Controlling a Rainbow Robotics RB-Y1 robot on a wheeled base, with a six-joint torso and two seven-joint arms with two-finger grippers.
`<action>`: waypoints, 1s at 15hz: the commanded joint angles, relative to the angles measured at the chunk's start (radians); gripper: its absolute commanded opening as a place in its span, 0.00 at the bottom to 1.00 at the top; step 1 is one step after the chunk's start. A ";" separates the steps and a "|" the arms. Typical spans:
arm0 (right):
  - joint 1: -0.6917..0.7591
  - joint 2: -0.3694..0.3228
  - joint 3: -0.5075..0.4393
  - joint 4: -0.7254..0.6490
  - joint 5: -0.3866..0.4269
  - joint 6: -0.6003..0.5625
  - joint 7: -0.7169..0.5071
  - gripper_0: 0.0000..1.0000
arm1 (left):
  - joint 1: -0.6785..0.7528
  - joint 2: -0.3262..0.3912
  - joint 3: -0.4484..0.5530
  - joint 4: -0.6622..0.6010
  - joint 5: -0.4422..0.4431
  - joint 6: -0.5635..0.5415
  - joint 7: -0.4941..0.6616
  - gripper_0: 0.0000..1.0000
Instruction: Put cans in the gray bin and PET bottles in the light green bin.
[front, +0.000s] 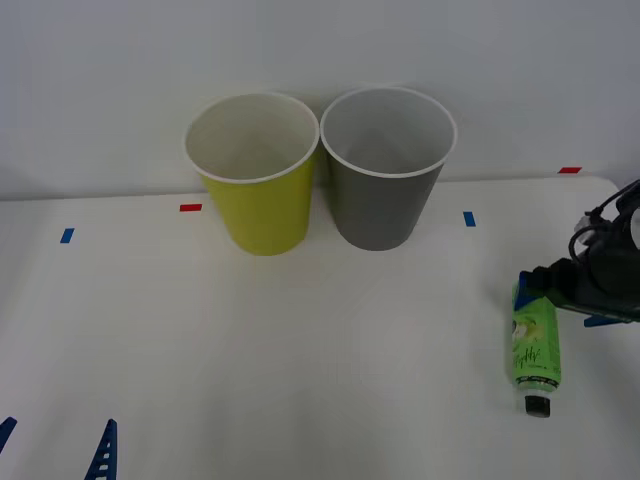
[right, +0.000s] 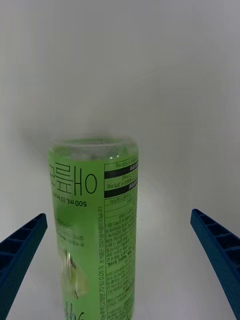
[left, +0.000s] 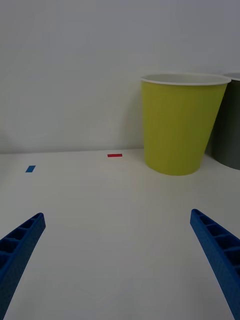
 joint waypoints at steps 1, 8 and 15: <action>-0.042 0.003 0.038 0.054 -0.013 -0.001 0.001 1.00 | 0.000 0.000 0.000 0.000 0.000 0.000 0.000 1.00; -0.108 0.046 0.099 0.180 -0.025 -0.061 -0.006 1.00 | 0.000 0.000 0.000 0.000 0.000 0.000 0.000 1.00; -0.126 0.053 0.134 0.217 0.014 -0.061 0.008 1.00 | 0.000 0.000 0.000 0.000 0.000 0.000 0.000 1.00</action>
